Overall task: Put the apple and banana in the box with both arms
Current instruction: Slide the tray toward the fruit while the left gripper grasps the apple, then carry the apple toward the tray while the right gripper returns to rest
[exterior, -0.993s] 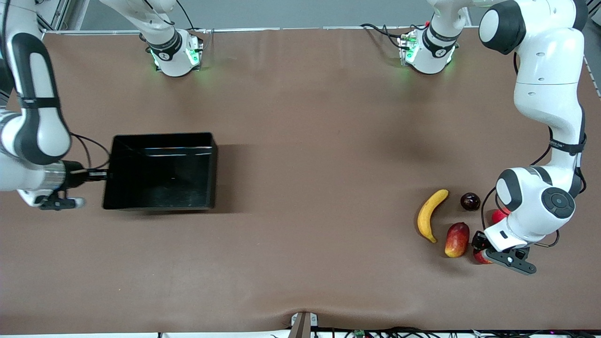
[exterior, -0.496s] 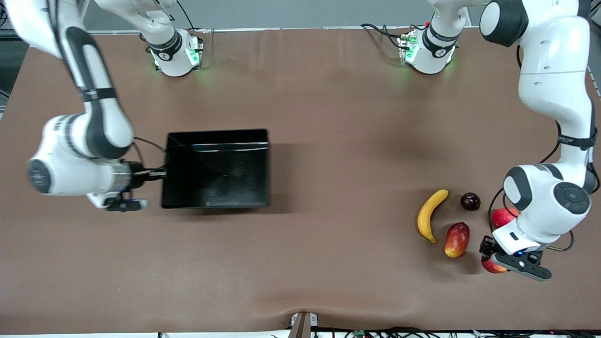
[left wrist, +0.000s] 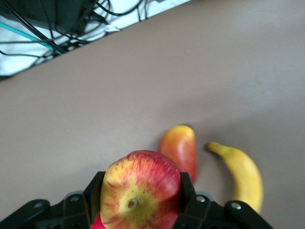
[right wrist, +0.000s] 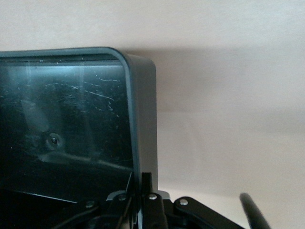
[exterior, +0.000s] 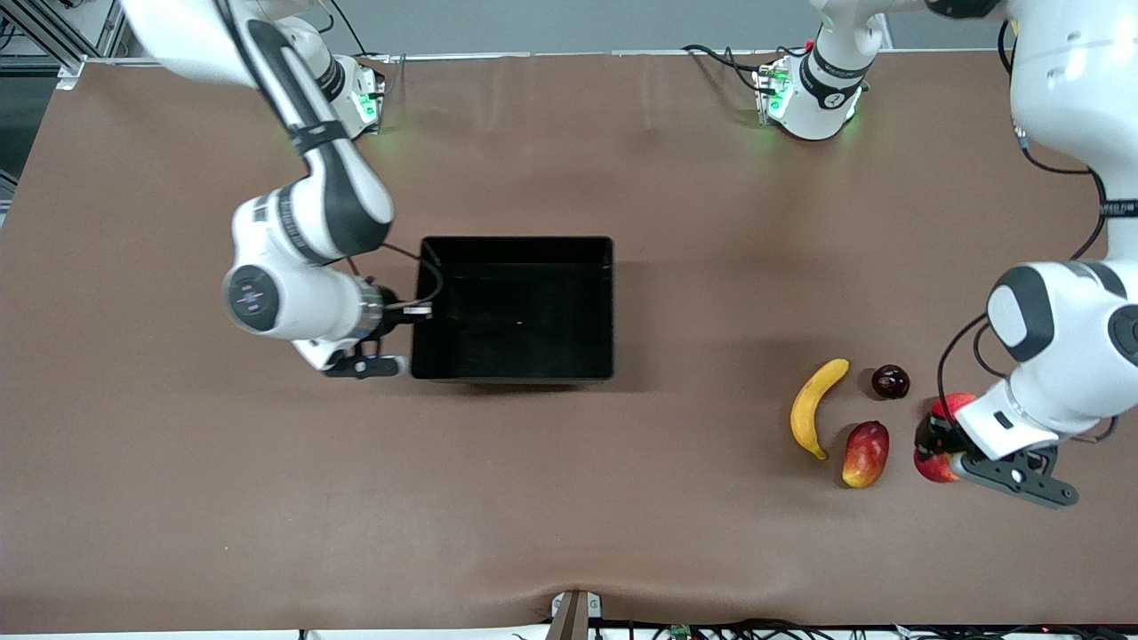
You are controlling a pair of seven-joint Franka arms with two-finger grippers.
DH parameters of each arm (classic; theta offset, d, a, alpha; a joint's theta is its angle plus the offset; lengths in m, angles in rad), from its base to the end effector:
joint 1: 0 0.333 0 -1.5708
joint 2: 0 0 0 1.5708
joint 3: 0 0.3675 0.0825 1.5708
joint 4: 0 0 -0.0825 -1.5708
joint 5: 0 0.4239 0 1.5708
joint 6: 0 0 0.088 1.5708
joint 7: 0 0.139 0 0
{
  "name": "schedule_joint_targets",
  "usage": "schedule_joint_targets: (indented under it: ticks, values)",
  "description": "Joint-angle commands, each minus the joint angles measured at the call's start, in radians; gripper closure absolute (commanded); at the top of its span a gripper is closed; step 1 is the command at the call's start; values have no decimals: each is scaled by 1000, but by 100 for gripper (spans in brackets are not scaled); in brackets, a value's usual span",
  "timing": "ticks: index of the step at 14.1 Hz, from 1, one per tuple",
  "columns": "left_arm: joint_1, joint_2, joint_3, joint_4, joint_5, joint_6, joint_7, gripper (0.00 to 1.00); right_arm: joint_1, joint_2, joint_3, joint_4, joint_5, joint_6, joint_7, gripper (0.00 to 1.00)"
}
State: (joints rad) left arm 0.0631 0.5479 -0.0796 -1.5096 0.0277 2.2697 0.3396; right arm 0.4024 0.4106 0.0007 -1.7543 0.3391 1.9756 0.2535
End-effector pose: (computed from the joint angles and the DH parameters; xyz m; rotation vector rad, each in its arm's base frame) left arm 0.7904 -0.0013 0.3621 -3.0572 0.5494 -0.3335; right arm 0.6161 0.2964 0.3194 -2.8930 0.0214 0.3996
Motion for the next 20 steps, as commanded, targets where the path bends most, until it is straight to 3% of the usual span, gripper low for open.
schedule_joint_targets:
  ticks: [1, 5, 9, 10, 11, 13, 16, 20]
  values:
    - [1, -150, -38, -159, -19, -42, -73, 100, 85, 31, -11, -1, 41, 77, 70, 100]
    - [3, -313, -81, -335, -19, -22, -100, 100, 162, 94, -11, -1, 121, 187, 127, 100]
    - [3, -442, -178, -469, -19, -21, -293, 100, 208, 145, -13, 7, 135, 258, 185, 100]
    - [3, -460, -213, -497, -19, -21, -333, 100, 207, 154, -13, 21, 136, 255, 190, 55]
    - [4, -473, -242, -512, -17, -21, -374, 100, 207, 160, -13, 42, 130, 247, 200, 1]
    - [3, -480, -319, -534, -12, -22, -476, 100, 194, 152, -16, 78, 126, 212, 223, 0]
    - [0, -453, -413, -541, 1, -21, -559, 100, 127, 155, -24, 223, 116, 9, 225, 0]
    - [-86, -405, -447, -551, 20, 45, -707, 100, 6, 152, -24, 389, 31, -235, 214, 0]
